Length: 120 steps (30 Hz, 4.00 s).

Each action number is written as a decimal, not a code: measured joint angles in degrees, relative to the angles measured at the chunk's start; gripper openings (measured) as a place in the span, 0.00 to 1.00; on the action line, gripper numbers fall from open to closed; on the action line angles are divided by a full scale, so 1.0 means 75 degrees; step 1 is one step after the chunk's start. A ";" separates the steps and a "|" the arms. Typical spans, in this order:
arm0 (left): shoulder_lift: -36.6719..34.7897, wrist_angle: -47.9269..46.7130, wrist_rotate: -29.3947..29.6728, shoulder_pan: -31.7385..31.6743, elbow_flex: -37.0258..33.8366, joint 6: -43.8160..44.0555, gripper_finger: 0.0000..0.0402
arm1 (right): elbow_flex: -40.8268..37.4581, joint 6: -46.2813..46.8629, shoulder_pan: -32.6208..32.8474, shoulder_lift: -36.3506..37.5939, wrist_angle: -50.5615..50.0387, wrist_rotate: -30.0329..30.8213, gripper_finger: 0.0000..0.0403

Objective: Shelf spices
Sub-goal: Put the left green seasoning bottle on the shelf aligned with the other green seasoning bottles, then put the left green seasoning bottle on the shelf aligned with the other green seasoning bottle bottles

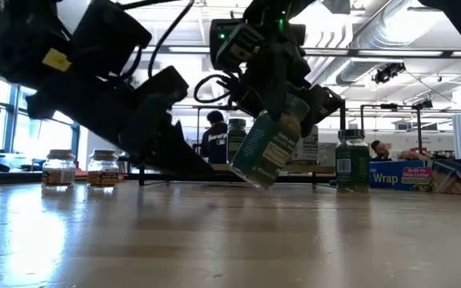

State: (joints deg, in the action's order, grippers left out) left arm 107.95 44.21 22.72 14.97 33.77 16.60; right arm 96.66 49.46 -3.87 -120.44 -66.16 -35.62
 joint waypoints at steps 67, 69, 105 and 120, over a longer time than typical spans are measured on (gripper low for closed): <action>0.0028 -0.1944 0.0114 -0.0444 0.0750 -0.0088 0.04 | 0.0006 -0.0792 0.0073 -0.0144 0.1865 0.0522 0.70; -0.0011 -0.2060 0.0373 -0.0394 0.0749 -0.0260 0.04 | 0.0006 -0.0780 0.0128 -0.0128 0.1863 0.0539 0.71; -0.2607 -0.5791 0.0259 0.1680 0.0744 0.0221 0.03 | -0.3836 -0.4080 0.2254 0.0788 0.6027 0.5952 0.71; -0.1800 -0.5366 0.1104 0.0896 0.0744 0.0207 0.04 | -0.1974 -0.4013 0.3321 0.0723 0.3788 0.6762 0.71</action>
State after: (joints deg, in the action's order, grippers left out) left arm 94.44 3.97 30.99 21.69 39.35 18.15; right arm 81.86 19.37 21.04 -115.02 -37.75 15.10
